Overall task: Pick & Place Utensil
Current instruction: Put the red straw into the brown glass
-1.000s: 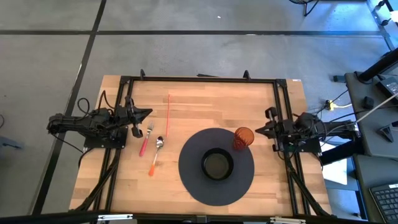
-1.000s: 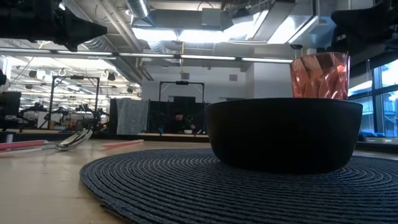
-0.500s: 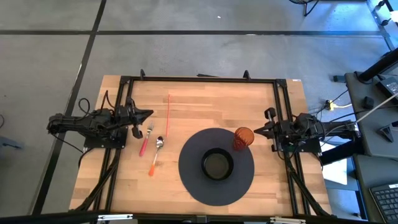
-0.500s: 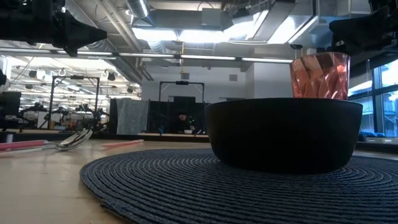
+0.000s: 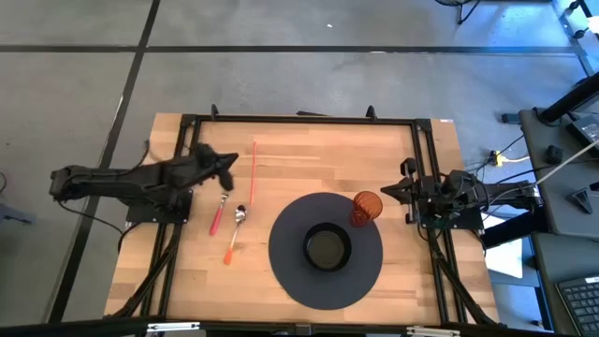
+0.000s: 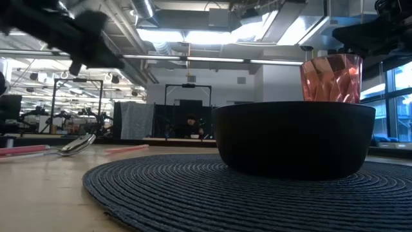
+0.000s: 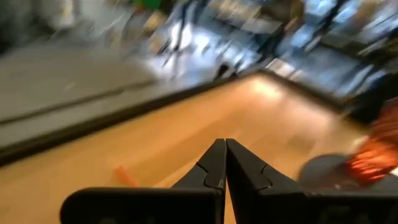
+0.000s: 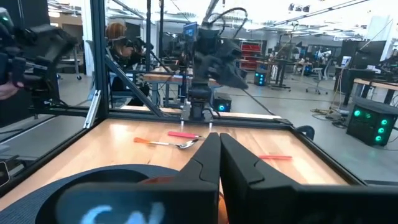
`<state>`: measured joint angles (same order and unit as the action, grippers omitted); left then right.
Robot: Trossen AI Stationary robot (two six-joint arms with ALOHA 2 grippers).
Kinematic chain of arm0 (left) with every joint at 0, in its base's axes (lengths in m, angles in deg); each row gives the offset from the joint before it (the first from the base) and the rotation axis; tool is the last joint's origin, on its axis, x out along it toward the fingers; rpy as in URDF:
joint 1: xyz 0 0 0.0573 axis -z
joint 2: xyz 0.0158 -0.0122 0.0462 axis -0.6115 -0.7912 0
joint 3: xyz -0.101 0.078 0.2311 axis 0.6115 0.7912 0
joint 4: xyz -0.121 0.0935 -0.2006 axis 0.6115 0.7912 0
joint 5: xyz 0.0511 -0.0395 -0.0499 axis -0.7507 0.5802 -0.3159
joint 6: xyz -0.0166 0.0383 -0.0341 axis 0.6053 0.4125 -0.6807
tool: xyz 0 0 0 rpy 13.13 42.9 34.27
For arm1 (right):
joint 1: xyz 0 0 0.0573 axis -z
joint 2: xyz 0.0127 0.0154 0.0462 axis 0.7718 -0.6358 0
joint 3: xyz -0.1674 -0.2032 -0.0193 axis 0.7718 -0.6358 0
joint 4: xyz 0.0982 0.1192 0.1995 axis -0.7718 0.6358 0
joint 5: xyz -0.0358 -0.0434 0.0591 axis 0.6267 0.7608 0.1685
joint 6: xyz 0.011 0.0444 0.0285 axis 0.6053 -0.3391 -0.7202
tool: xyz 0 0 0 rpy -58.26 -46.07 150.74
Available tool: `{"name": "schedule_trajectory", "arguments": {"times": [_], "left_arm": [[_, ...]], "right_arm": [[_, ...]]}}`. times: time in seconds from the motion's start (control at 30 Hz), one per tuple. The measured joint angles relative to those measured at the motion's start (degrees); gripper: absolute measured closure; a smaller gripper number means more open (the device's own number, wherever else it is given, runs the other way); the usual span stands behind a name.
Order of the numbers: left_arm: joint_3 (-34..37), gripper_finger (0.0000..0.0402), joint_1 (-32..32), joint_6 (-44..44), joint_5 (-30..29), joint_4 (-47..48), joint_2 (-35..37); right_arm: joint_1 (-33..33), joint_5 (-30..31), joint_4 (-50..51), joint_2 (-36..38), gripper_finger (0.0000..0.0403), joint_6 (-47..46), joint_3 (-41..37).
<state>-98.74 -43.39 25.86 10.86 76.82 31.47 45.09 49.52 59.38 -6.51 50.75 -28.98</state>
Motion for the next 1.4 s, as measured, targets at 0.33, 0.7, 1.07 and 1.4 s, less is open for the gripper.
{"name": "schedule_trajectory", "arguments": {"times": [0.33,0.7,1.07,1.4], "left_arm": [[-22.32,0.0396,-13.77,6.34,13.81,11.52,-40.82],[-35.44,0.0396,-18.32,10.13,21.68,20.53,-60.53],[-35.58,0.0358,-21.63,11.16,26.34,28.28,-61.59],[-34.15,0.0272,-19.47,9.37,30.47,28.76,-61.59]], "right_arm": [[0.00,-0.91,0.22,0.00,0.0400,-0.73,0.01],[0.00,-3.69,1.05,-0.02,0.0400,-0.63,0.00],[0.01,-3.69,1.67,-0.02,0.0400,-1.46,0.02],[0.00,-3.69,1.73,-0.02,0.0400,-2.30,0.02]]}}
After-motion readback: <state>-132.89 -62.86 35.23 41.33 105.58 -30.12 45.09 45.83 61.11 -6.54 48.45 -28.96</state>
